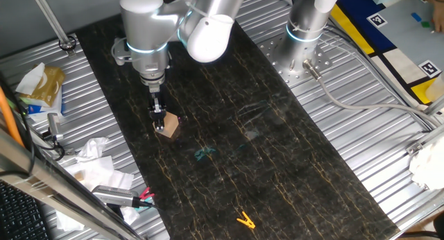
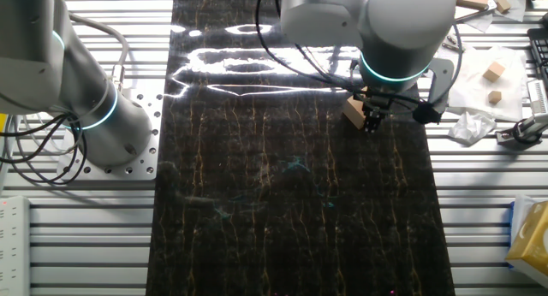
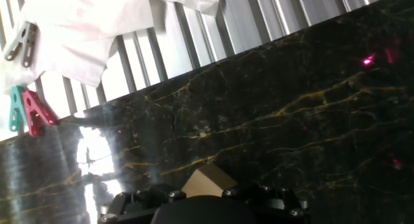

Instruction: Hold a small block with the gripper and sweep it from left to right on the table

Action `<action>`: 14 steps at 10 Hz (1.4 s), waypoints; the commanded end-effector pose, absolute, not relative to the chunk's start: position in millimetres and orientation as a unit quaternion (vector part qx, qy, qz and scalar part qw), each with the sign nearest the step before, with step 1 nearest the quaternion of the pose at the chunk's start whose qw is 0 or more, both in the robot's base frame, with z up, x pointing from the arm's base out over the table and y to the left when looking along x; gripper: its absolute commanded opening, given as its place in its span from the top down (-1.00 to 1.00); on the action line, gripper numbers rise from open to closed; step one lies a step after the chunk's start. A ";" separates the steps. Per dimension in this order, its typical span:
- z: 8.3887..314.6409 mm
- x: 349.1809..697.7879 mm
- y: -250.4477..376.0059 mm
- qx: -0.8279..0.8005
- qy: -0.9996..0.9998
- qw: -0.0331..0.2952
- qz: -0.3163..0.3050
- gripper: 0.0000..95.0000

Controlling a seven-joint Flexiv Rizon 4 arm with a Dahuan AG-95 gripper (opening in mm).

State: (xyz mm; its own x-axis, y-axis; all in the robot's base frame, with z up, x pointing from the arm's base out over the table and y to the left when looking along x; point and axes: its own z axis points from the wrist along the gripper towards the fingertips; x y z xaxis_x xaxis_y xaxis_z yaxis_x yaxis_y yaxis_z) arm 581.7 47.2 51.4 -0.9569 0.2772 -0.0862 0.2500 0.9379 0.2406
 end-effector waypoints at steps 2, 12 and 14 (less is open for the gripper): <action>53.4 584.4 50.6 0.135 0.983 0.060 0.113 -0.60; 57.0 595.9 74.1 0.135 0.982 0.064 0.111 -0.60; 58.0 597.0 77.7 0.134 0.983 0.063 0.111 -0.60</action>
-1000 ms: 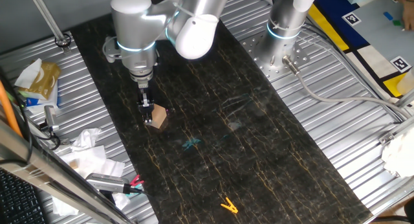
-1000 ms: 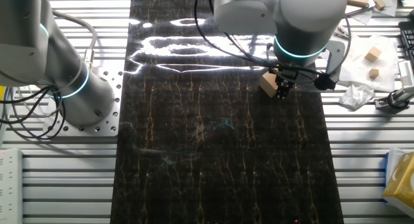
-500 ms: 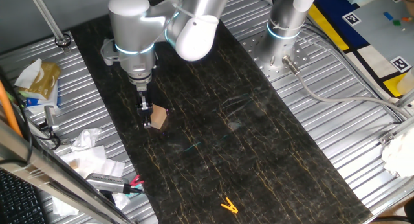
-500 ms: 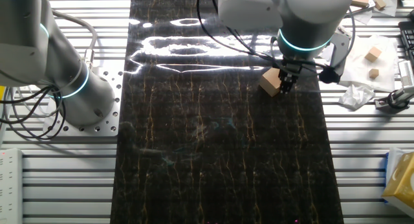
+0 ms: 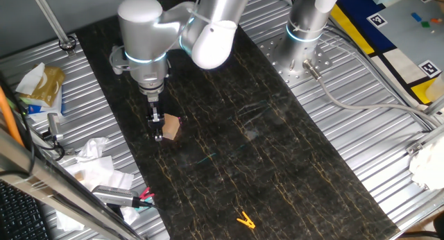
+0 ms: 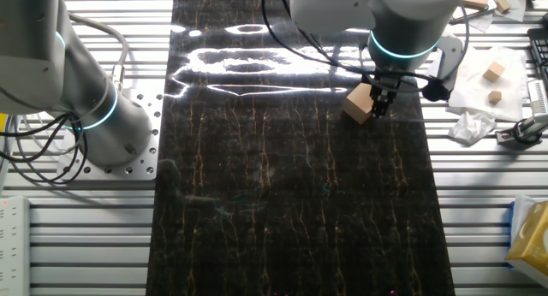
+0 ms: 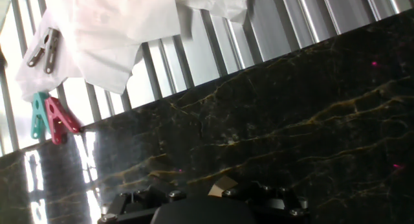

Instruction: Hold a small block with the gripper and sweep it from left to right on the table

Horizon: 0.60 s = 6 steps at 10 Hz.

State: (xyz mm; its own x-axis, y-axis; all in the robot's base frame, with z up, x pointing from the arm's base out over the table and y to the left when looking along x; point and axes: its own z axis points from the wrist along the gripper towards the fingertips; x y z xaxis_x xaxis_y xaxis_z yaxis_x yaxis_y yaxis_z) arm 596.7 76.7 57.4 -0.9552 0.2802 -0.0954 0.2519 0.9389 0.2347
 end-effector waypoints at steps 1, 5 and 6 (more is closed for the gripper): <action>58.2 597.2 80.5 0.133 0.983 0.063 0.111 -0.60; 58.4 597.3 81.5 0.106 0.988 0.062 0.092 -0.60; 58.6 597.2 81.5 0.099 0.989 0.060 0.089 -0.60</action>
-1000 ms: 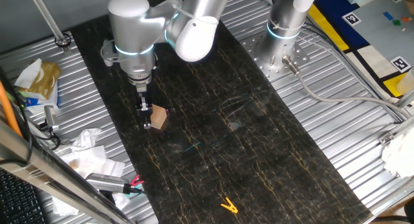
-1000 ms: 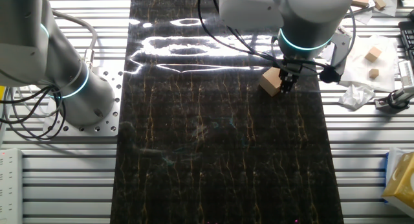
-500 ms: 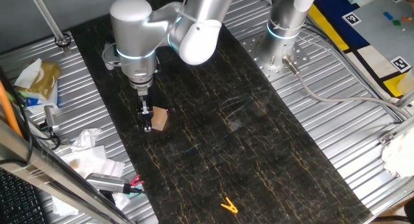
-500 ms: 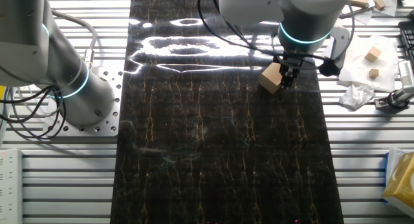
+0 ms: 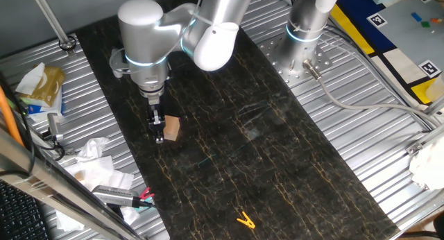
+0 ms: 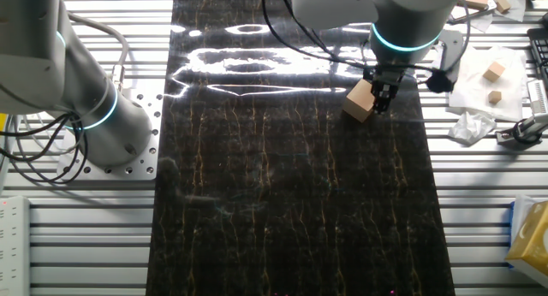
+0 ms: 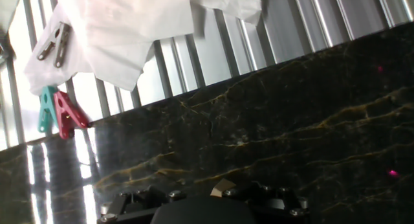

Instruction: Hold a small block with the gripper and sweep it from left to right on the table

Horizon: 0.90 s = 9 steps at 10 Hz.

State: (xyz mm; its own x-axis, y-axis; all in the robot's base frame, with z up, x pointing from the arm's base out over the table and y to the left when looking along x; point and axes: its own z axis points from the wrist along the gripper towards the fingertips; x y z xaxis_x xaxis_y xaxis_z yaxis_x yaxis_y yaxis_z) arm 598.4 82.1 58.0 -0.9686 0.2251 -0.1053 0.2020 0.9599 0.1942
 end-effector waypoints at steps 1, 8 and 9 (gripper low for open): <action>58.6 597.2 81.5 0.092 0.991 0.059 0.079 -0.60; 58.3 597.3 81.4 0.004 0.999 0.053 0.005 -0.60; 58.3 597.3 81.4 -0.012 0.999 0.052 0.003 -0.60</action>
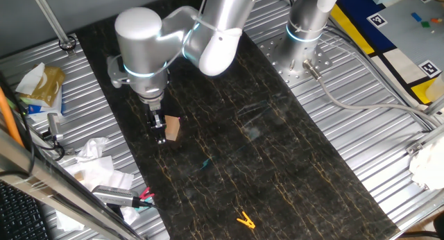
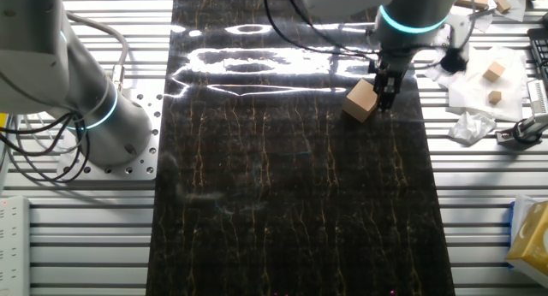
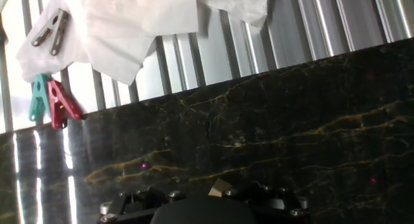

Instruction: Hold a small block with the gripper and sweep it from left to right on the table

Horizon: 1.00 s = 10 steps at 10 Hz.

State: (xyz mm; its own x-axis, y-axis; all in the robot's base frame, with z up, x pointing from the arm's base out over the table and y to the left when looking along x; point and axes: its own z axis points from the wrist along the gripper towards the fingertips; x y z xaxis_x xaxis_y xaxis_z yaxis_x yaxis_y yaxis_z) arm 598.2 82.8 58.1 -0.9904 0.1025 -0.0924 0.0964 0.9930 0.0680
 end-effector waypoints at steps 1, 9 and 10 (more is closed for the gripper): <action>58.3 597.3 81.4 -0.030 0.999 0.041 -0.004 -0.60; 58.3 597.3 81.4 -0.091 0.995 0.026 -0.005 -0.60; 58.3 597.3 81.4 -0.091 0.995 0.028 -0.004 -0.60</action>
State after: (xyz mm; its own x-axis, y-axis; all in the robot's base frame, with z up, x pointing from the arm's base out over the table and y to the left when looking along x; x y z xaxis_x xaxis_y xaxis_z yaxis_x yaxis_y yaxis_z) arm 597.0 81.0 59.0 -0.9815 -0.1823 -0.0583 -0.1821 0.9832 -0.0097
